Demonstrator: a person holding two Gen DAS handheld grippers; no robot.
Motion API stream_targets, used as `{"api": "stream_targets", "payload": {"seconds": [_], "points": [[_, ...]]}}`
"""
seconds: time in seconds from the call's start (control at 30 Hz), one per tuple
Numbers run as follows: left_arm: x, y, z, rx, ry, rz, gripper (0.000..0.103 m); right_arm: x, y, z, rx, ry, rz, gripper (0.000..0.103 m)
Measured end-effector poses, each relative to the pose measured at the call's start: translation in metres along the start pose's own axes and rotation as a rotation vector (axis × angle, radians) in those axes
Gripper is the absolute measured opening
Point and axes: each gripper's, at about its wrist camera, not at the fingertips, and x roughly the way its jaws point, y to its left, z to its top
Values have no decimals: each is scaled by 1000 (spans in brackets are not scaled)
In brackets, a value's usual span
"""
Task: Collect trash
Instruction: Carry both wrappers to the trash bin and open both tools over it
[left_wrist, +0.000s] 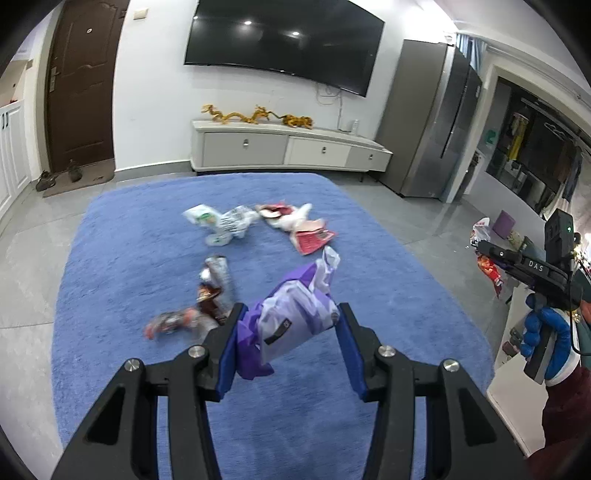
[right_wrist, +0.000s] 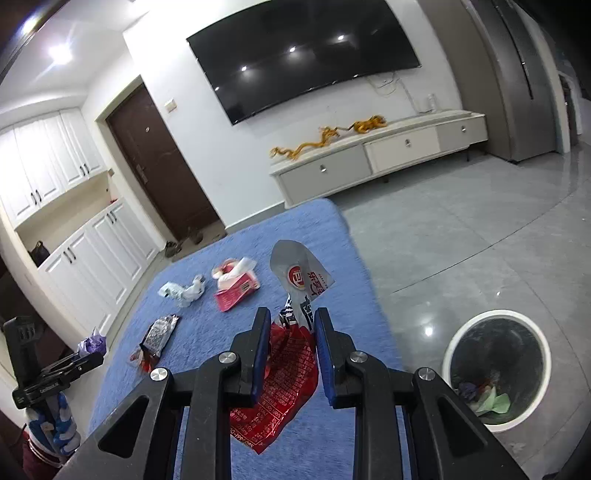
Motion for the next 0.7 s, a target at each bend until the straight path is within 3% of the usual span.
{"api": "stream_targets", "payload": {"seconds": [0.33, 0.7], "points": [[44, -88, 31, 123, 49, -82, 46, -38, -66, -3, 88, -88, -114, 23], [148, -227, 66, 258, 164, -247, 46, -55, -156, -6, 201, -125, -295, 24]]}}
